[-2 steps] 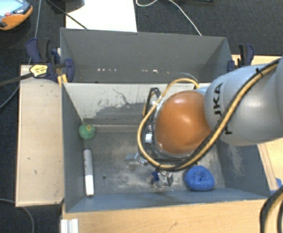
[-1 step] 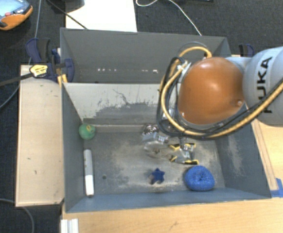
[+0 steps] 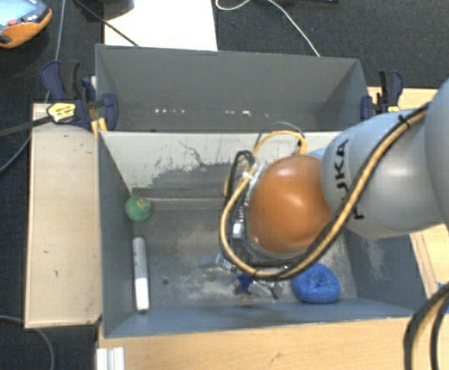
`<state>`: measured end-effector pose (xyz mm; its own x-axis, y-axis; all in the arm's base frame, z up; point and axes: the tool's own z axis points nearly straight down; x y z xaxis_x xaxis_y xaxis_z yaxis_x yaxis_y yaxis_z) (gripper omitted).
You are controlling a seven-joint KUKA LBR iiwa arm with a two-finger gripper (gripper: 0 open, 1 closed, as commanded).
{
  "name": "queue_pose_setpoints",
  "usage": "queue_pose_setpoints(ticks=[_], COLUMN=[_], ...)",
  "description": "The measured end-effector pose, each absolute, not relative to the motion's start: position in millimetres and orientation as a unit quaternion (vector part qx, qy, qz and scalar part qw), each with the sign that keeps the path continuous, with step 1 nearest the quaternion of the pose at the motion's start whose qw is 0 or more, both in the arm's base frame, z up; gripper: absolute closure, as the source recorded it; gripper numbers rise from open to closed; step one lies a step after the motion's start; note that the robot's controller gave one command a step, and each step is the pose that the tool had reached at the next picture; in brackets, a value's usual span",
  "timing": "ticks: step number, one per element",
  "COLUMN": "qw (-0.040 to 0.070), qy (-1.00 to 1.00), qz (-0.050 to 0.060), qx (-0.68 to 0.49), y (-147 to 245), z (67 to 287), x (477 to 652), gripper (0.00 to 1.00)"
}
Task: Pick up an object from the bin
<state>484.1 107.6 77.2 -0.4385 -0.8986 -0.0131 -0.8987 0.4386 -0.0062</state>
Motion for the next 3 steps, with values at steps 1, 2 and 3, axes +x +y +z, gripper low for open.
queue_pose_setpoints(ticks=[1,2,3], qw=[0.009,0.007,0.010], qy=[0.794,0.814,0.814], qz=[0.000,0.001,0.001], qx=[-0.608,-0.580,-0.581], y=[108,72,73], z=[103,68,70], x=[523.1,478.1,480.5], gripper=[0.00,0.00,1.00])
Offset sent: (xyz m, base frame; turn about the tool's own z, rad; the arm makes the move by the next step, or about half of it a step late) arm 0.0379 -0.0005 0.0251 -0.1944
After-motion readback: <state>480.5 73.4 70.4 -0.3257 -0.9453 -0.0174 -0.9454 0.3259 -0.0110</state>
